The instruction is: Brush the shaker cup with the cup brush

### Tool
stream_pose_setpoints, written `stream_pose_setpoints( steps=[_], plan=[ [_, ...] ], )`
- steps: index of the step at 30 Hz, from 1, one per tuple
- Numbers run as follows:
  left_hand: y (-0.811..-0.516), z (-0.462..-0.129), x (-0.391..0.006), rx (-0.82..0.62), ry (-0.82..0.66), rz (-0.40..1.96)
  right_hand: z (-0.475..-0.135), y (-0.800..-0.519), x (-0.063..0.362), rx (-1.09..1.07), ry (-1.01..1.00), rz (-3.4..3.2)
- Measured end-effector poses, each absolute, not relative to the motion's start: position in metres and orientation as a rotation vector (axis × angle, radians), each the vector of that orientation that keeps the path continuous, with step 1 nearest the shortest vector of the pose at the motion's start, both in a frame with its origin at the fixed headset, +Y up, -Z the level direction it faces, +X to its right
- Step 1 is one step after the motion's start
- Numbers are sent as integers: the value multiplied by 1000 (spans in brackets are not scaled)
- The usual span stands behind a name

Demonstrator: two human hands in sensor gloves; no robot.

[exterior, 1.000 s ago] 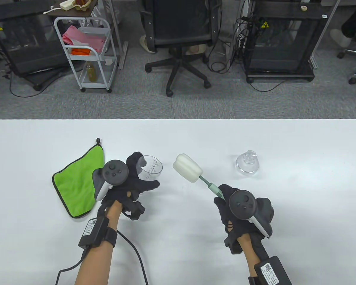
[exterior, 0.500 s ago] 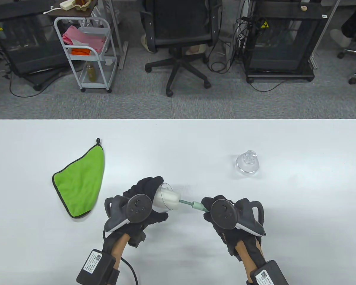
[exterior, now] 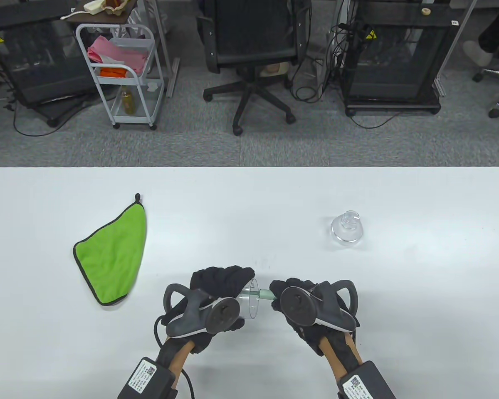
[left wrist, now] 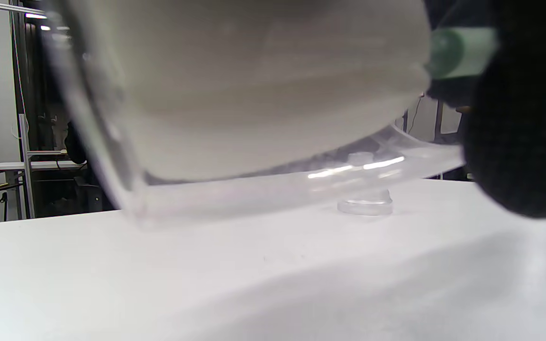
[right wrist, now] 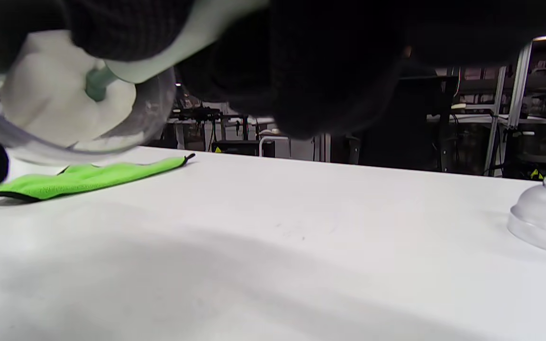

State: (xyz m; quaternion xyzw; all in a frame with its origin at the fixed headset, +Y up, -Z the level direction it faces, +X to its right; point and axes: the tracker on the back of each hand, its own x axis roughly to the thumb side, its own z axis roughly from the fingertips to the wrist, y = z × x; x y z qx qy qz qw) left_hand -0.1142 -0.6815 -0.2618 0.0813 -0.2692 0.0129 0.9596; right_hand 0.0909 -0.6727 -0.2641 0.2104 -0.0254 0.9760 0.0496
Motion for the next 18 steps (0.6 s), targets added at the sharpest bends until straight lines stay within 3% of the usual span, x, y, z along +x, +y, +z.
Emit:
stream_pose_setpoints(
  steps=[6,11,18],
  plan=[
    [-675,-252,-118,244,-554,-61,-258,-667,93,710,25,2892],
    [-676,-255,-121,222,-558,-53,-250,-657,98,728,-70,2902],
    [-674,-254,-119,186,-590,-74,-254,-663,108,592,-161,2899]
  ],
)
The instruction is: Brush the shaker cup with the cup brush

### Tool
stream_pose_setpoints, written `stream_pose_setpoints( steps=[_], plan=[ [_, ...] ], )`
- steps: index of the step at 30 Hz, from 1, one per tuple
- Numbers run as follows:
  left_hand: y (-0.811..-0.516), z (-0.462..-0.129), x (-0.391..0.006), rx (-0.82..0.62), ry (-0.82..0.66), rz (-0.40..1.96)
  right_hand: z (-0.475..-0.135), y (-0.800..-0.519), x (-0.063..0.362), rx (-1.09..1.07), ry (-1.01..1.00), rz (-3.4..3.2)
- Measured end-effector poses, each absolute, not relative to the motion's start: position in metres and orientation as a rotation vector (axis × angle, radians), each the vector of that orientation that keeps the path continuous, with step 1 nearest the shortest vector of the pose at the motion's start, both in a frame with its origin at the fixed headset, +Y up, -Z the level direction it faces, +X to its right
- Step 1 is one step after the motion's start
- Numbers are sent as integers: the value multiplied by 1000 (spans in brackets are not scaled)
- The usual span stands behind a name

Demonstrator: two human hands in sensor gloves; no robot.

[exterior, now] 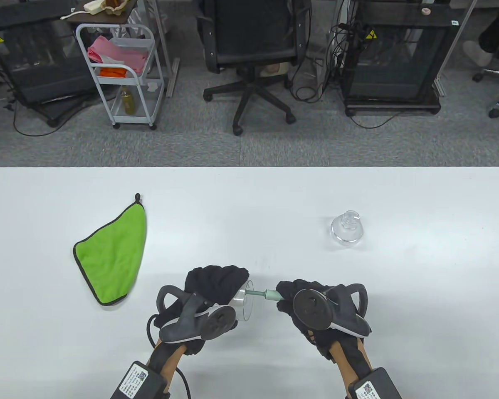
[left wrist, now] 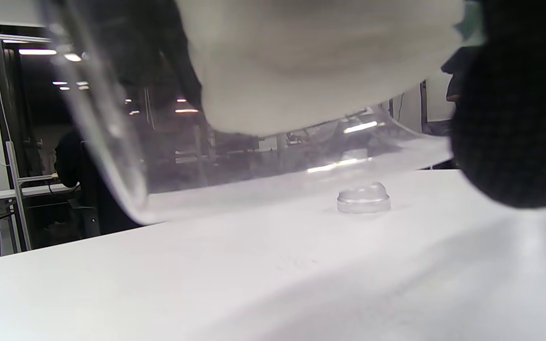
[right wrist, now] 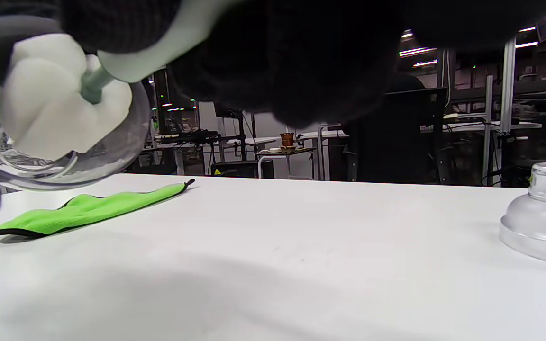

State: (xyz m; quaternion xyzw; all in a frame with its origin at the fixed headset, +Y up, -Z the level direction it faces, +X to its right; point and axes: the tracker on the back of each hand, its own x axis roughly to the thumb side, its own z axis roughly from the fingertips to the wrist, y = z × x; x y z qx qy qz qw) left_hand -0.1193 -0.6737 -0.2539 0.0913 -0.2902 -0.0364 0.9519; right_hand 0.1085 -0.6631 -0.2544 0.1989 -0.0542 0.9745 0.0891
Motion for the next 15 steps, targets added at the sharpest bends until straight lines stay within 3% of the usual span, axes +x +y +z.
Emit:
stream_pose_setpoints(
  steps=[8,15],
  plan=[
    [-675,-257,-129,168,-555,-56,-260,-674,111,599,22,2891],
    [-681,-258,-131,156,-543,-112,-251,-661,108,694,-57,2863]
  ],
)
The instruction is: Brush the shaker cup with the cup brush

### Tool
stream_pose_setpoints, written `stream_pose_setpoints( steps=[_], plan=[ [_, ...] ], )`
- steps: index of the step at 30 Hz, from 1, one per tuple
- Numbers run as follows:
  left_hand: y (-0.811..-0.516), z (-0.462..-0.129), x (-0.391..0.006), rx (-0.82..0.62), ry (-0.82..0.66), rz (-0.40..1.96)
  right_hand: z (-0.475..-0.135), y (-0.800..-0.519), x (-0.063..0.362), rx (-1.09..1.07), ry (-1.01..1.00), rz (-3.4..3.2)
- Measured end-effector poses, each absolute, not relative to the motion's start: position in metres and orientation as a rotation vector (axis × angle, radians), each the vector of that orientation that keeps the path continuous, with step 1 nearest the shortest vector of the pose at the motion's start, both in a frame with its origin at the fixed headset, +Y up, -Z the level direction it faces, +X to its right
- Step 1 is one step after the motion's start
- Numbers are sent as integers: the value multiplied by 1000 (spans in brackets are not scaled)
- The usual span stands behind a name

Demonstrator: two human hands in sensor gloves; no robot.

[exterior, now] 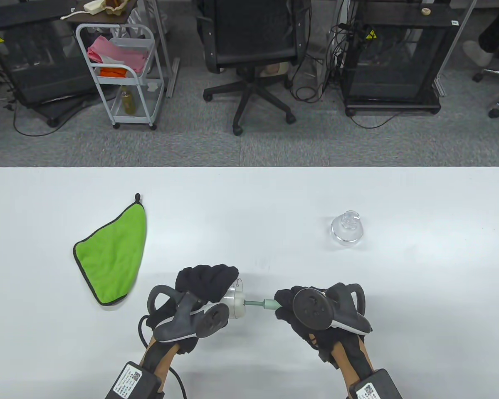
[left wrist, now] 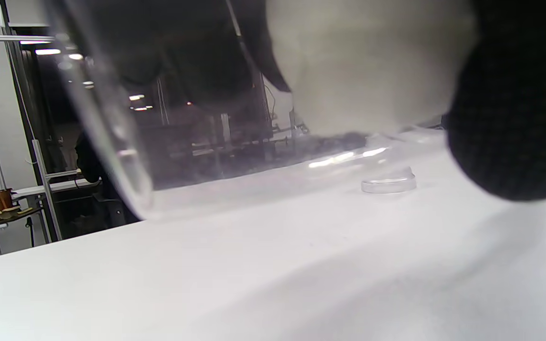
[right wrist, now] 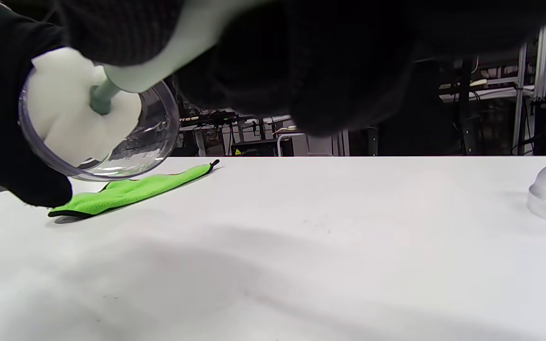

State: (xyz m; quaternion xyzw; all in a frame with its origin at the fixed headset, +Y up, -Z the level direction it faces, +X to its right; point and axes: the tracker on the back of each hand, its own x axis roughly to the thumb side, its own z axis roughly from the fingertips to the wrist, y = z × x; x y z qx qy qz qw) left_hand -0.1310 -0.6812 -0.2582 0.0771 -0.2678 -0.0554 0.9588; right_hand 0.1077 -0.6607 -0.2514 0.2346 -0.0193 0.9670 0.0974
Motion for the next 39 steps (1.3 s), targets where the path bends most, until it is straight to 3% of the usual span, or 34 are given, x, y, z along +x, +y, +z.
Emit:
stream_pose_setpoints(
  steps=[6,13,20,27,33,39],
  plan=[
    [-682,-255,-123,150,-568,-125,-252,-659,118,599,-173,2850],
    [-683,-257,-128,110,-575,-69,-261,-675,111,594,-20,2868],
    [-679,-257,-130,137,-556,-49,-256,-665,112,682,71,2779],
    [-682,-255,-123,131,-570,-97,-251,-657,117,632,-153,2793],
    [-681,-253,-116,143,-580,-105,-262,-673,122,571,-38,2820],
    [-675,-253,-120,167,-563,-92,-261,-670,118,621,96,2788]
  ],
)
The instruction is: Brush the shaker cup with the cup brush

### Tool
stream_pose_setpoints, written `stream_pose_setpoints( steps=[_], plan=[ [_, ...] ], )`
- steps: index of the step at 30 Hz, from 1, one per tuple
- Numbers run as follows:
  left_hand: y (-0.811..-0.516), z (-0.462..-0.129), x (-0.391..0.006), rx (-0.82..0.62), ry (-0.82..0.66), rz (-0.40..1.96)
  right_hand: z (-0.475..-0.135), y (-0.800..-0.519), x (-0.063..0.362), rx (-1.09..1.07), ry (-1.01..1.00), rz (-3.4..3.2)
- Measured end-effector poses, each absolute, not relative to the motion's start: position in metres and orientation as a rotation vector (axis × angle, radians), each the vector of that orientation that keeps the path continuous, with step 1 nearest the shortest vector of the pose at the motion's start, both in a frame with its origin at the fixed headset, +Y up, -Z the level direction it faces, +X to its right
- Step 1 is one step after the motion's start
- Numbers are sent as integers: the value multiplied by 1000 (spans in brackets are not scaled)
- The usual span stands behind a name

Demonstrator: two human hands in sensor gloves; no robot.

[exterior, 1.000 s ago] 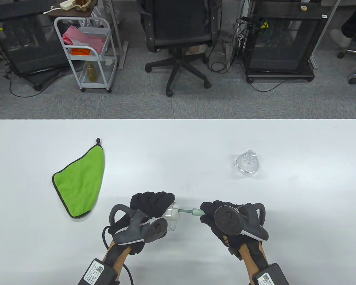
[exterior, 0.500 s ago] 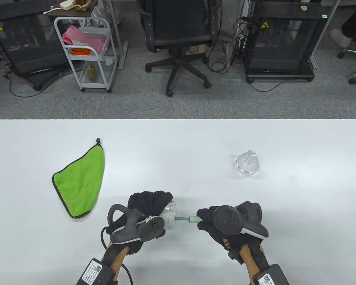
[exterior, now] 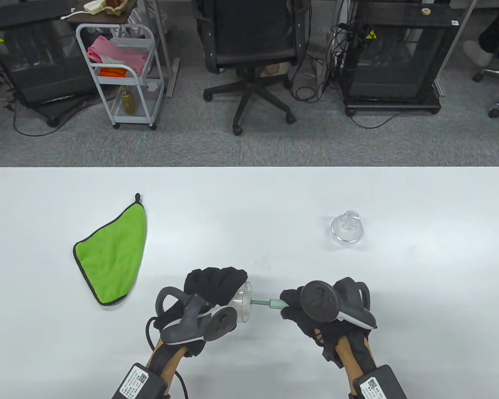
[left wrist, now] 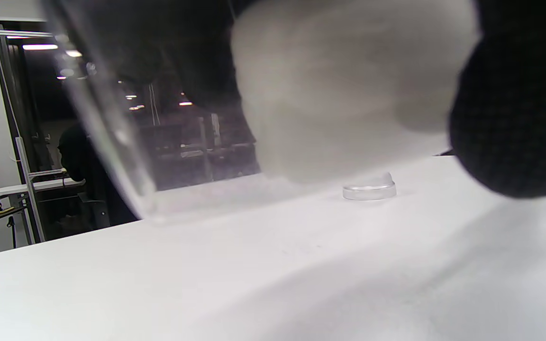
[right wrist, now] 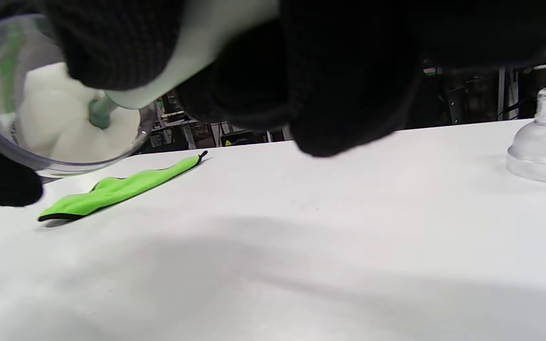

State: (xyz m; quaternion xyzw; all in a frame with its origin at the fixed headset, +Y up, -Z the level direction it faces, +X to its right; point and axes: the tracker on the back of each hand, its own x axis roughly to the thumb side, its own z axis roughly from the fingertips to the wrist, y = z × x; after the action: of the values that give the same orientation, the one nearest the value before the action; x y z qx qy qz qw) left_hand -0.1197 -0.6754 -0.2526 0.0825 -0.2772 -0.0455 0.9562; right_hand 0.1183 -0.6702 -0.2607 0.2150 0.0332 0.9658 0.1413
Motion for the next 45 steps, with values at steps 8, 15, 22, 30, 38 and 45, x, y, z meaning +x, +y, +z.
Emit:
stream_pose_setpoints(
  steps=[8,15,22,30,38,45],
  plan=[
    [-671,-251,-120,158,-565,-31,-246,-652,110,665,-202,2747],
    [-668,-244,-109,164,-589,-84,-252,-665,97,628,-152,2835],
    [-664,-248,-116,172,-593,-54,-254,-667,99,679,83,2757],
    [-675,-250,-122,156,-586,-65,-248,-663,99,656,-174,2773],
    [-668,-248,-122,181,-586,-78,-258,-669,114,600,-22,2822],
    [-672,-254,-137,166,-561,-35,-256,-665,114,685,74,2723]
  ],
)
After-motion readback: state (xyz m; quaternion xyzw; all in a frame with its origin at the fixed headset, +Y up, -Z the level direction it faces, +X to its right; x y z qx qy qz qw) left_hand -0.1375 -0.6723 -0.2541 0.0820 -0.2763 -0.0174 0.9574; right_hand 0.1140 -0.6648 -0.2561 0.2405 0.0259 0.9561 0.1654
